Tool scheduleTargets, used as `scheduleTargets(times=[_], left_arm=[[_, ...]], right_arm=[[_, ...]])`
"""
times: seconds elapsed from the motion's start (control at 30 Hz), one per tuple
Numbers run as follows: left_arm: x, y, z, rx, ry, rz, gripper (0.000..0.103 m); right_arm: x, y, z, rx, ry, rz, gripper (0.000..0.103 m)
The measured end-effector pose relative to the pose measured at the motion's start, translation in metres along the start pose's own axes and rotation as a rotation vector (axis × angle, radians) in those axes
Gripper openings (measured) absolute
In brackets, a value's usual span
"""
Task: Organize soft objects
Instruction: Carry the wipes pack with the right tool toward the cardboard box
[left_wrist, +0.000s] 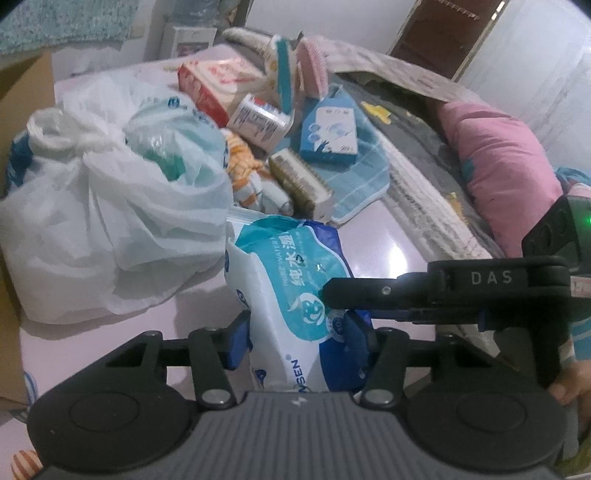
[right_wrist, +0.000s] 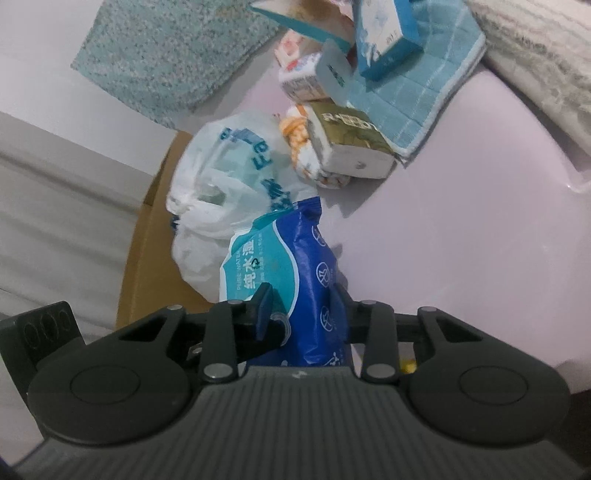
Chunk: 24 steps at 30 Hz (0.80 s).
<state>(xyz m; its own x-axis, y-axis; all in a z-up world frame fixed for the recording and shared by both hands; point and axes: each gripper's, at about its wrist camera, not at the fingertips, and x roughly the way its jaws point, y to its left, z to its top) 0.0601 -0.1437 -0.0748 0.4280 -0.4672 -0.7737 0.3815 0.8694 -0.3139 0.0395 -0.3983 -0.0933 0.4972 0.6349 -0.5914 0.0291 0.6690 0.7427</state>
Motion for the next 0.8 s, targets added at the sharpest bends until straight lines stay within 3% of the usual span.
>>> scheduleTargets(times=[0.27, 0.43, 0.67, 0.8], left_arm=[[-0.064, -0.007, 0.004, 0.008, -0.132, -0.010, 0.053], [-0.120, 0.007, 0.015, -0.007, -0.238, 0.054, 0.053], [-0.190, 0.075, 0.045, -0.129, -0.311, 0.146, 0.053], [-0.206, 0.125, 0.070, -0.189, -0.319, 0.198, 0.053]], right_arm=[[-0.033, 0.054, -0.004, -0.090, -0.085, 0.042, 0.033], [-0.032, 0.109, 0.005, -0.181, -0.101, 0.118, 0.033], [0.023, 0.207, 0.032, -0.310, -0.037, 0.237, 0.033], [0.076, 0.257, 0.053, -0.334, 0.026, 0.266, 0.033]])
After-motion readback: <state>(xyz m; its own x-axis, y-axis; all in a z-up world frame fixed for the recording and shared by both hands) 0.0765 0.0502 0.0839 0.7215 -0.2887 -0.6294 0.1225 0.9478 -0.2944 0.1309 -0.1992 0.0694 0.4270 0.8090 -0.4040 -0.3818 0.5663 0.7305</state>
